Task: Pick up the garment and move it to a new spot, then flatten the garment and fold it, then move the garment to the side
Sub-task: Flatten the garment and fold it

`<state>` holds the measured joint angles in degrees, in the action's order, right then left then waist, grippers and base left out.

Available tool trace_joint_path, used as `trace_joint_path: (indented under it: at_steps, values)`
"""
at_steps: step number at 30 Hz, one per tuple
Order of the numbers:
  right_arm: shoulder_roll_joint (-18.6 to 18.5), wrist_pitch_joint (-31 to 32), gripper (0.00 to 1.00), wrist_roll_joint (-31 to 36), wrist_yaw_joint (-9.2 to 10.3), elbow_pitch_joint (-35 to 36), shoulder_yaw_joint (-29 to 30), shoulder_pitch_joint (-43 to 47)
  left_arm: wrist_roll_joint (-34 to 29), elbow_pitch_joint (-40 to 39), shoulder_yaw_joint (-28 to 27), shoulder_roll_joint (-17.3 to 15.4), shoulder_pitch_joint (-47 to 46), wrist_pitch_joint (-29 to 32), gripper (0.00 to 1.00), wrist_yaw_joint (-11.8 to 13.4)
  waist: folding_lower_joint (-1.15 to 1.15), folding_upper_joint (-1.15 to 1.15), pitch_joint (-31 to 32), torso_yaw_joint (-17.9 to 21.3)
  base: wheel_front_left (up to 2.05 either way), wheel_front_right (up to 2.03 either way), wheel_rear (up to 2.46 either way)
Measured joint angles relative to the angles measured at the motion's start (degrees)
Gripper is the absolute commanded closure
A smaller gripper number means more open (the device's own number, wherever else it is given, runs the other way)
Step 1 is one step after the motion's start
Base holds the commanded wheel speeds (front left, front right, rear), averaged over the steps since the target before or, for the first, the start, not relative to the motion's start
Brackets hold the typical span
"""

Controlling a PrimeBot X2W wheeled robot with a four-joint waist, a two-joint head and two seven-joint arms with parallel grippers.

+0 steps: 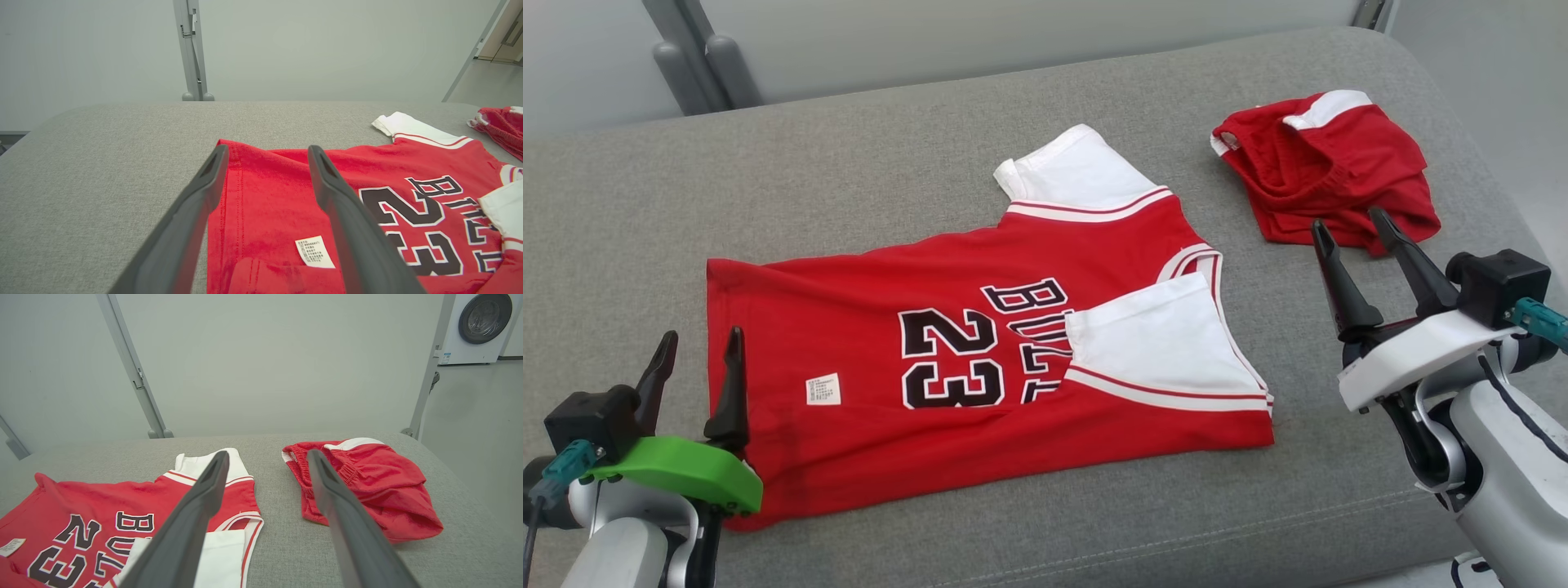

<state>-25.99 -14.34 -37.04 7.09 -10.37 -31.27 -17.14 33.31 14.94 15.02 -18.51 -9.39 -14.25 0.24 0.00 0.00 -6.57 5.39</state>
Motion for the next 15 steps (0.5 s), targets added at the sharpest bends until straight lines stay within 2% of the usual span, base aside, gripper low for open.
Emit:
trace_joint_path:
  at_steps: [15]
  values:
    - [3.20, 0.00, 0.00, 2.90, 0.05, 0.12, 1.86, 0.63, -0.23, -0.59, -0.60, 0.87, -1.82, -0.01, 0.00, 0.86, 0.00, 0.00, -2.30, -0.62, 0.00, 0.00, 0.00]
